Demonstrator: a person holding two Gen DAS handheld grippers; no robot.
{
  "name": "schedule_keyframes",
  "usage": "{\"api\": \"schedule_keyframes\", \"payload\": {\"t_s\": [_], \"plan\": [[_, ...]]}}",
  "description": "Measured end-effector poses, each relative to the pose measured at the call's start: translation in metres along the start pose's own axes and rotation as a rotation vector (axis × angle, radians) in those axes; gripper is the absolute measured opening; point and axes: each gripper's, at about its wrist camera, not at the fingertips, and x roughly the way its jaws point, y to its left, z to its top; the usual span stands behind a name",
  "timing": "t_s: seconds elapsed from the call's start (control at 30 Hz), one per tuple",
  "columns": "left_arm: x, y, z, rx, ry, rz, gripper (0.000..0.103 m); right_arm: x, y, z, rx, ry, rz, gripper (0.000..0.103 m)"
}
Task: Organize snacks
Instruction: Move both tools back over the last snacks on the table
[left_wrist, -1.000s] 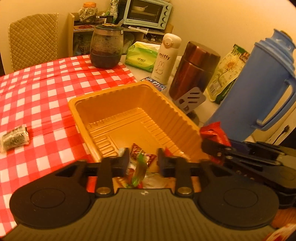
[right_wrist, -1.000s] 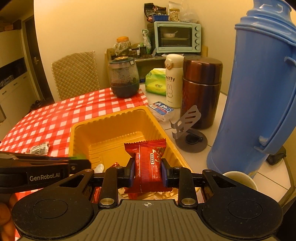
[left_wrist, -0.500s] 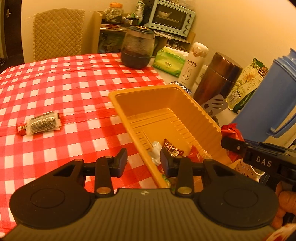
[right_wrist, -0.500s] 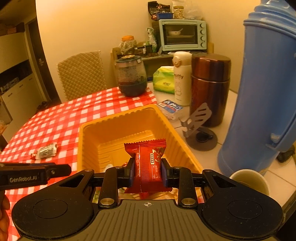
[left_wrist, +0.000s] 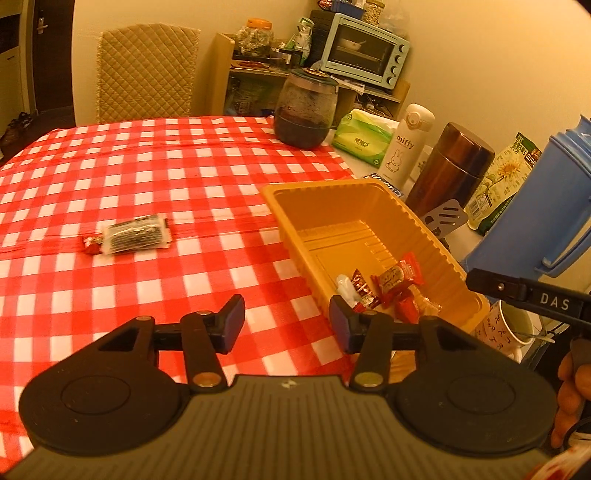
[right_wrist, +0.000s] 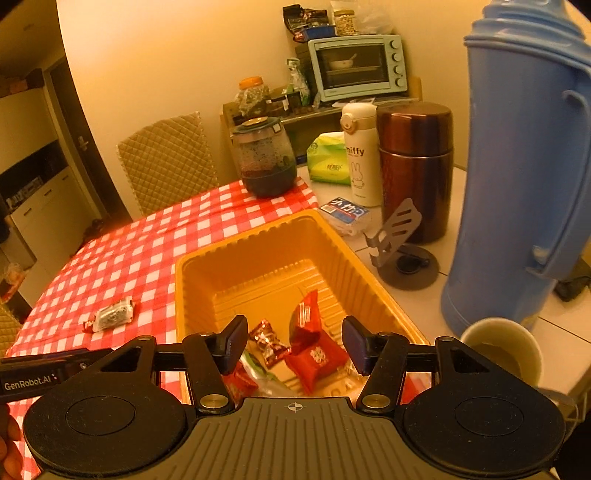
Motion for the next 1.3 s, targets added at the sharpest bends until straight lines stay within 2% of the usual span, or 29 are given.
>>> {"api": "schedule_keyframes", "payload": {"t_s": [0.67,0.97,1.3], "plan": [[-0.087,0.044,-0.031,-0.008,-0.059,0.088,0.066,-0.053,0.082,-0.028,-0.111,-0.004,0.061,0.061],[-0.109,0.077,-0.036,-0.041,-0.081,0.134,0.069,-0.053,0.114,-0.031,-0.171,0.002,0.094,0.061],[-0.111,0.113,-0.038,-0.030,-0.067,0.189,0.070,-0.035,0.147,-0.031,-0.250,0.018,0.130,0.061]]}}
